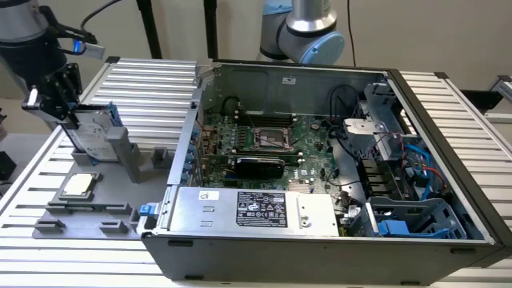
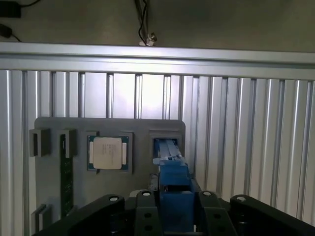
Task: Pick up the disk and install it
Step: 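Pick up the disk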
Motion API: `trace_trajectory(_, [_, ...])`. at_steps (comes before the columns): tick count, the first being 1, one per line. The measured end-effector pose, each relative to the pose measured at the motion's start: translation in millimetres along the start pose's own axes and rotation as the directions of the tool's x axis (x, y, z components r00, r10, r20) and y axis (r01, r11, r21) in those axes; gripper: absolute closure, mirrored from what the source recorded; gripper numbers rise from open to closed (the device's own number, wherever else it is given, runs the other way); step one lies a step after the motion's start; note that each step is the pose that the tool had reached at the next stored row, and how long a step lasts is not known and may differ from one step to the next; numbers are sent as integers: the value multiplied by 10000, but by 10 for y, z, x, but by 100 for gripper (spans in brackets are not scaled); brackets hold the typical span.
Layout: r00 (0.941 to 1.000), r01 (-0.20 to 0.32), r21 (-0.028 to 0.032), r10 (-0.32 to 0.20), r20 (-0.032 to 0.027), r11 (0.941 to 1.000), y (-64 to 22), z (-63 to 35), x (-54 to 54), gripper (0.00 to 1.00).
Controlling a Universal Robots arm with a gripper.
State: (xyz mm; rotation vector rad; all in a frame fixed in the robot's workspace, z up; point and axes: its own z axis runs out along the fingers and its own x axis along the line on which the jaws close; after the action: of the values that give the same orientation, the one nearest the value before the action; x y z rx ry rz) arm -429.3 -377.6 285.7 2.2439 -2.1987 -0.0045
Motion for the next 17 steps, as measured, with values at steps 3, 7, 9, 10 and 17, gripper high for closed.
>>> trace_trajectory(3, [10000, -19, 0, 19, -2, 10000, 0, 2, 24, 100])
trace_trajectory(7, [10000, -25, 1, 25, 22, 10000, 0, 2, 32, 100])
trace_trajectory(9, [10000, -25, 2, 25, 25, 10000, 0, 3, 32, 100])
trace_trajectory(10, [10000, -25, 1, 25, 25, 10000, 0, 2, 32, 100])
trace_trajectory(17, [10000, -25, 1, 25, 25, 10000, 0, 2, 33, 100])
